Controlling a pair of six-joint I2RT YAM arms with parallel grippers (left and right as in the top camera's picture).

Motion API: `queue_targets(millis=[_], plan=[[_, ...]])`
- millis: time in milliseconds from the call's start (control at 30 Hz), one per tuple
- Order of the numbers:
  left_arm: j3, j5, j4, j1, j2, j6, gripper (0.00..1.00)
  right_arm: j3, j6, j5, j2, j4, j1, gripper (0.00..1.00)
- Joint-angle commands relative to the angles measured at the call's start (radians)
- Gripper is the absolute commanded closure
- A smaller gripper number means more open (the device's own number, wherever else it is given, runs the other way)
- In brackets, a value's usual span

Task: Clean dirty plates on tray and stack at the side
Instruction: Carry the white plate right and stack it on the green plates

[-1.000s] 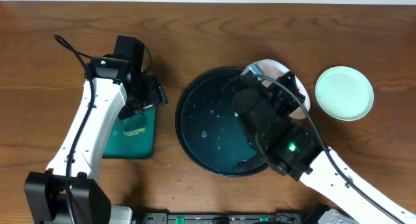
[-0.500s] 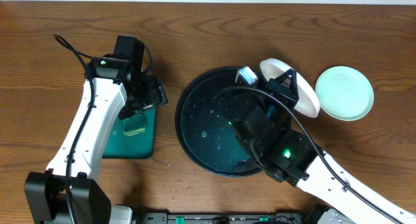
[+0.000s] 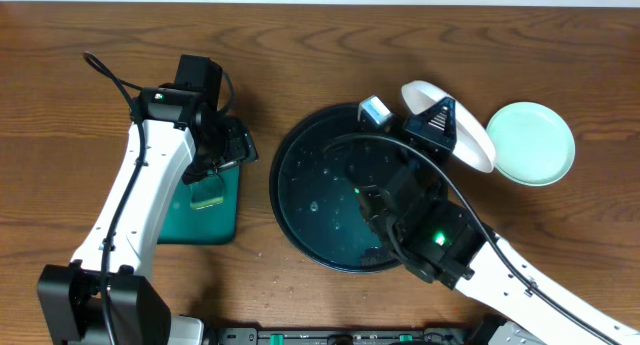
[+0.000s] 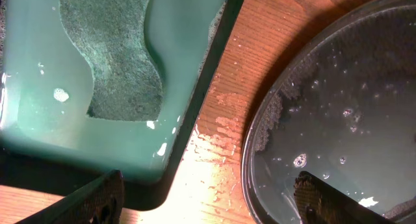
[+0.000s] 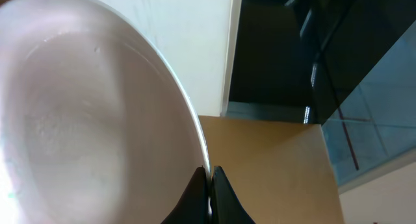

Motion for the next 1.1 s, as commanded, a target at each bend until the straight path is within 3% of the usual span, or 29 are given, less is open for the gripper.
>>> queue_targets(millis=[0, 167, 267, 367, 433, 500, 567, 800, 933, 1067], plan=[[0.016, 0.002, -0.002, -0.001, 0.003, 0.017, 0.16, 0.018, -0.027, 0.026, 0.002, 0.005, 0.013, 0.99], [0.016, 0.002, -0.002, -0.001, 0.003, 0.018, 0.16, 0.018, 0.03, 0.017, 0.012, 0.031, 0.019, 0.99], [0.016, 0.002, 0.0, -0.001, 0.003, 0.017, 0.16, 0.016, 0.268, -0.109, 0.03, -0.059, 0.002, 0.99], [0.015, 0.002, -0.003, -0.001, 0.003, 0.018, 0.16, 0.016, 0.363, -0.064, 0.058, -0.115, 0.032, 0.99], [0.013, 0.002, 0.002, -0.001, 0.003, 0.018, 0.16, 0.016, 0.428, -0.142, 0.082, -0.154, 0.037, 0.99], [0.013, 0.002, 0.004, -0.001, 0.003, 0.018, 0.16, 0.016, 0.466, -0.049, 0.106, -0.135, 0.053, 0.99], [0.013, 0.002, 0.005, -0.001, 0.003, 0.021, 0.16, 0.016, 0.671, -0.094, 0.115, -0.168, 0.06, 0.99], [0.013, 0.002, 0.012, -0.001, 0.003, 0.023, 0.16, 0.016, 1.346, -0.834, 0.115, -0.418, -0.075, 0.99], [0.013, 0.002, 0.02, -0.001, 0.003, 0.025, 0.16, 0.016, 1.472, -1.048, 0.115, -0.421, -0.201, 0.99], [0.013, 0.002, 0.02, -0.001, 0.003, 0.025, 0.16, 0.016, 1.541, -1.133, 0.113, -0.425, -0.359, 0.99]])
